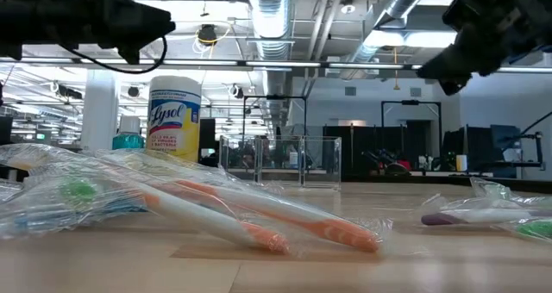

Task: Pick & Place toothbrushing station
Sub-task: Put the top right green toothbrush into the transparent organizer

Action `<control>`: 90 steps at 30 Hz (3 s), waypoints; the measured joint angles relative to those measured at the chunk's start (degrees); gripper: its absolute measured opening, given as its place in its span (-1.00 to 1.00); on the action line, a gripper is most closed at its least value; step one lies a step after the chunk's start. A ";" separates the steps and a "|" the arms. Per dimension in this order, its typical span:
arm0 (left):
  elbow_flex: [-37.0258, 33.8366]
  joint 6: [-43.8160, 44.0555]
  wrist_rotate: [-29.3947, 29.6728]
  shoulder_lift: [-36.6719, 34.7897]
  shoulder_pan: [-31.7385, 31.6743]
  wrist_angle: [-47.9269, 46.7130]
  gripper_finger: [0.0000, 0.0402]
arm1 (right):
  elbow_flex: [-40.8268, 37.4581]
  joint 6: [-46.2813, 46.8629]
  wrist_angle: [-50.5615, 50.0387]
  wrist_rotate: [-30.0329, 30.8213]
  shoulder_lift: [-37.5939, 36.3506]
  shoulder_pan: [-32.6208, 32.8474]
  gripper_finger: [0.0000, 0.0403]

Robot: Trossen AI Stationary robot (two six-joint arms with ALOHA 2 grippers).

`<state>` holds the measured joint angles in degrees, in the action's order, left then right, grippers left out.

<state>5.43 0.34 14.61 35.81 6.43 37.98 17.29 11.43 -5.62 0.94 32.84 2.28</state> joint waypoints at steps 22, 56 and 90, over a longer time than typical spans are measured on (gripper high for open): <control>0.02 1.62 0.02 2.08 1.60 3.50 -0.46 | 6.33 51.63 -5.45 -7.45 18.44 21.59 -1.00; 0.00 6.44 -2.51 2.08 2.65 4.96 -0.46 | 33.10 73.77 -30.46 -0.72 54.15 27.63 -0.30; -0.03 6.60 -2.51 2.19 2.63 4.90 -0.46 | 33.08 73.24 -28.45 0.69 61.26 24.21 -0.08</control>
<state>5.40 6.94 12.10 38.00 9.06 42.87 50.37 84.66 -34.06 1.63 94.11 26.49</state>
